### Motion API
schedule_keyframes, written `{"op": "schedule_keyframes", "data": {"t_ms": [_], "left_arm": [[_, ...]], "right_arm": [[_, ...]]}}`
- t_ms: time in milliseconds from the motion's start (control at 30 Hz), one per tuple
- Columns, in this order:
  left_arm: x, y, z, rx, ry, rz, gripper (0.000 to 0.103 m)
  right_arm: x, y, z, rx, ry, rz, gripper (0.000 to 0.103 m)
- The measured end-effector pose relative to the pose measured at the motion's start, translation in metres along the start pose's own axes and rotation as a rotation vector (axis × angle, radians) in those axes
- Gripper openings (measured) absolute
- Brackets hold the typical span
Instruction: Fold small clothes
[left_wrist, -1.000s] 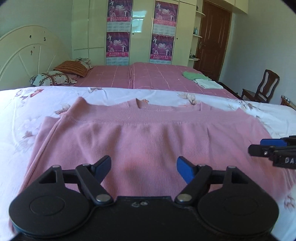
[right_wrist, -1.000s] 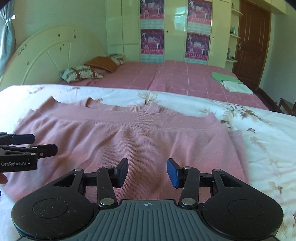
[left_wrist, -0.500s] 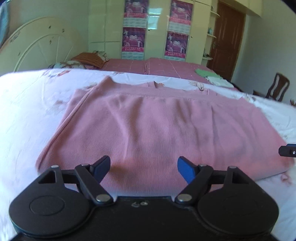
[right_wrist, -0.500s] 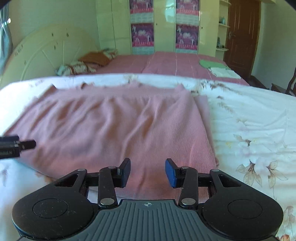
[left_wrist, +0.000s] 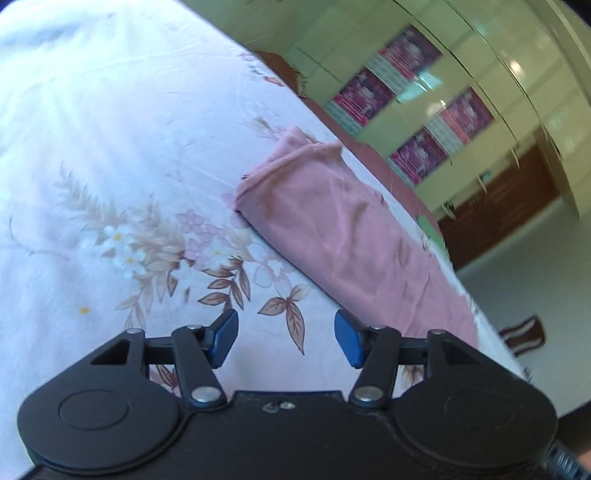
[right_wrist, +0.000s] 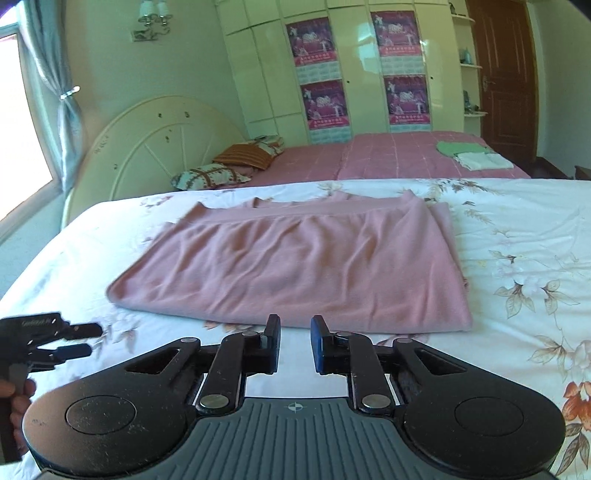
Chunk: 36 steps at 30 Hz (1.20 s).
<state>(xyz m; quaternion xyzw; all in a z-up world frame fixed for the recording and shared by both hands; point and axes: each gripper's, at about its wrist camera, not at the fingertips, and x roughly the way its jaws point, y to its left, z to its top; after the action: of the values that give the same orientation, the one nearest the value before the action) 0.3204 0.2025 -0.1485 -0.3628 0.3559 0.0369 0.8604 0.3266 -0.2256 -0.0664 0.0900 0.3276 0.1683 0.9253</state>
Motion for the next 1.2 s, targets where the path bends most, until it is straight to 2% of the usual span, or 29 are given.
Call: {"op": "schedule_keyframes", "data": {"t_ms": [33,100,167,267,300,333,400,533,733,767,800,833,867,900,967,1100,1133,1200], "left_arm": [[0.004,0.002,0.002,-0.028,0.003,-0.013,0.055],[0.016,0.004,0.008,-0.047,0.017,-0.022,0.046],[0.031,0.004,0.014,-0.053,0.011,0.002,0.045],[0.051,0.01,0.026,-0.111,-0.007,-0.002,0.052],[0.056,0.01,0.029,-0.119,-0.018,-0.018,0.06],[0.064,0.009,0.034,-0.101,-0.024,-0.033,0.063],[0.075,0.004,0.042,-0.066,-0.034,-0.057,0.074],[0.091,0.014,0.052,-0.158,-0.096,-0.114,0.073],[0.105,0.007,0.061,-0.178,-0.141,-0.109,0.07],[0.108,0.005,0.063,-0.168,-0.146,-0.102,0.067],[0.113,0.003,0.065,-0.158,-0.143,-0.095,0.052],[0.121,0.005,0.069,-0.158,-0.115,-0.09,0.042],[0.127,0.008,0.075,-0.174,-0.096,-0.089,0.021],[0.135,0.012,0.081,-0.203,-0.06,-0.1,0.01],[0.136,0.019,0.091,-0.239,-0.04,-0.14,0.01],[0.104,0.009,0.092,-0.154,-0.149,-0.266,0.007],[0.104,0.009,0.091,-0.135,-0.15,-0.243,0.007],[0.116,0.016,0.087,-0.157,-0.102,-0.195,0.007]], "right_arm": [[-0.005,0.005,-0.001,-0.008,-0.006,0.009,0.018],[-0.011,0.009,-0.002,-0.009,-0.012,0.01,0.018],[-0.013,0.01,0.0,-0.003,-0.013,0.0,0.018],[-0.007,0.008,0.005,0.01,-0.011,-0.031,0.018],[-0.003,0.007,0.007,0.018,-0.009,-0.038,0.018],[0.003,0.005,0.01,0.03,-0.005,-0.047,0.018],[0.015,0.006,0.014,0.042,0.004,-0.057,0.018],[0.047,0.009,0.025,0.082,0.024,-0.07,0.018],[0.078,0.016,0.037,0.098,0.044,-0.084,0.018],[0.081,0.018,0.038,0.091,0.046,-0.086,0.018],[0.085,0.019,0.041,0.085,0.047,-0.088,0.018],[0.088,0.02,0.044,0.08,0.047,-0.091,0.018],[0.092,0.022,0.047,0.075,0.049,-0.093,0.018],[0.096,0.023,0.05,0.067,0.049,-0.096,0.018],[0.11,0.028,0.059,0.044,0.053,-0.101,0.018],[0.135,0.033,0.072,0.027,0.054,-0.087,0.017],[0.141,0.034,0.076,0.029,0.051,-0.084,0.017],[0.156,0.035,0.081,0.032,0.057,-0.069,0.017]]}}
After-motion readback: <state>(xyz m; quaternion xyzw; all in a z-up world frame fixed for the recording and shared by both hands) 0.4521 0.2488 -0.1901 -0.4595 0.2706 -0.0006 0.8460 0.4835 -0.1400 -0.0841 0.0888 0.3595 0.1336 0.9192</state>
